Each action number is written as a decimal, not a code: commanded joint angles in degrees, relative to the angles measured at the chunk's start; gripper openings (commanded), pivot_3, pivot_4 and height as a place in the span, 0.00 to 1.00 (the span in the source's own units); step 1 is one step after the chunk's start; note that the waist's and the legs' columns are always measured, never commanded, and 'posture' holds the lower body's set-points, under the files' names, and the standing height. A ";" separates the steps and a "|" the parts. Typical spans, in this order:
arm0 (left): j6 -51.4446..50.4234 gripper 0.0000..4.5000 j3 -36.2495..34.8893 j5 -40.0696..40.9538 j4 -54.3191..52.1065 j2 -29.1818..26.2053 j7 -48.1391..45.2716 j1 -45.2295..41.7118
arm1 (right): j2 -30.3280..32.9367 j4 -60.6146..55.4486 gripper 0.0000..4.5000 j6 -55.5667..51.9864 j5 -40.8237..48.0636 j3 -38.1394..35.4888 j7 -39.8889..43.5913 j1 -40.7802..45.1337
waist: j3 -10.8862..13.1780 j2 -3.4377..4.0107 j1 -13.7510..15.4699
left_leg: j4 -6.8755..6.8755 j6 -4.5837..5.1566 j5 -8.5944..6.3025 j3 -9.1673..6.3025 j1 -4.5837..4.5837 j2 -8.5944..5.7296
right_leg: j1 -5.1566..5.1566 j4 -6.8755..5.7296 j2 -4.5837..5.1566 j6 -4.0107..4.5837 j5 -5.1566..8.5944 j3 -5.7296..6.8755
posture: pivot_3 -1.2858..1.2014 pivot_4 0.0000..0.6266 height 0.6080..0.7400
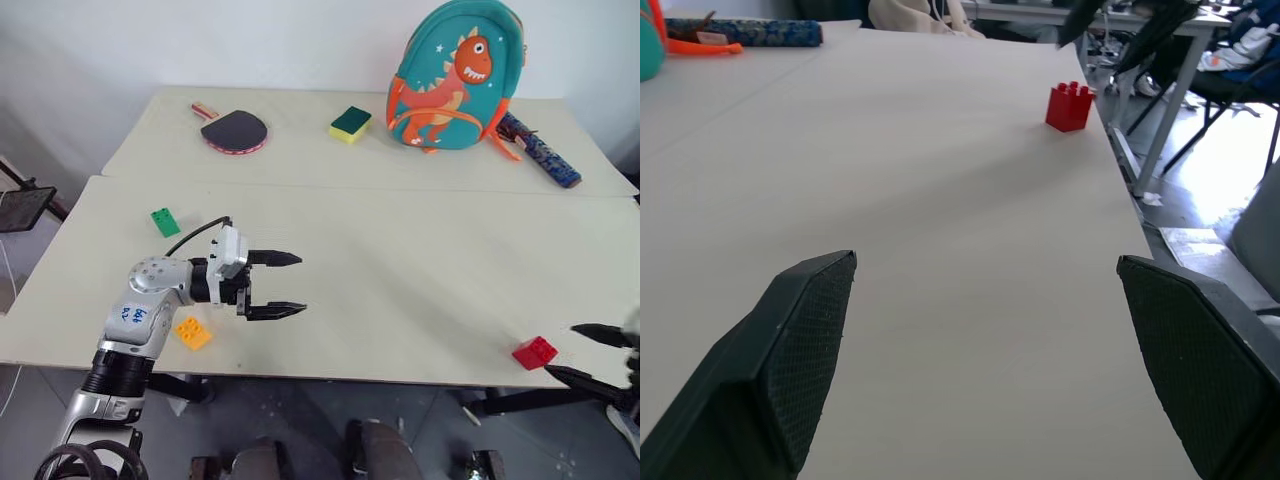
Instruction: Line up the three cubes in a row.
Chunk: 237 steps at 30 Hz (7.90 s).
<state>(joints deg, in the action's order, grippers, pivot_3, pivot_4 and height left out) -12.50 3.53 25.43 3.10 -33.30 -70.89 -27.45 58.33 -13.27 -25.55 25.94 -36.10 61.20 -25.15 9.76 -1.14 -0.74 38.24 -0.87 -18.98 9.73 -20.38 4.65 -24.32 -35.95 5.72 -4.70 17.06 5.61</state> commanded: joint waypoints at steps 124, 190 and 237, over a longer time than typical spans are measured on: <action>5.40 0.33 6.40 -11.38 28.00 2.21 -5.28 -25.99 | -15.79 15.41 1.00 30.26 6.39 15.85 10.97 34.29 | 0.06 -0.12 2.16 | 0.98 0.09 -0.03 0.40 -0.82 0.06 | -0.38 -0.45 0.11 0.02 -0.31 0.61 | 0.52 0.24 1.00; -1.84 0.99 -29.11 2.41 -15.98 -2.77 14.20 41.80 | -23.65 7.77 1.00 28.60 5.16 36.84 19.15 43.36 | -0.08 -0.19 -0.74 | 0.95 0.18 -0.26 0.26 -0.69 0.08 | -1.02 -1.02 0.60 0.20 -0.25 0.58 | 0.52 0.24 1.00; 12.35 0.99 -14.58 -3.35 17.34 -17.17 -9.87 -0.03 | -11.74 10.45 1.00 24.40 7.39 23.94 17.45 37.33 | -0.09 -0.16 -0.81 | 0.99 0.18 -0.23 0.88 -0.80 0.14 | -1.13 -0.97 0.51 0.14 -0.27 0.63 | 0.52 0.24 1.00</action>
<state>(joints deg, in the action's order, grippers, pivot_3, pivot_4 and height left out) 2.57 -7.76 18.94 25.54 -49.01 -82.24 -28.27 45.09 -2.78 -0.53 31.65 -10.04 76.71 10.96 9.68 -1.30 -1.56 39.23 -0.68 -19.21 10.59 -21.18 4.79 -25.44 -36.90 6.23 -4.56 16.79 6.24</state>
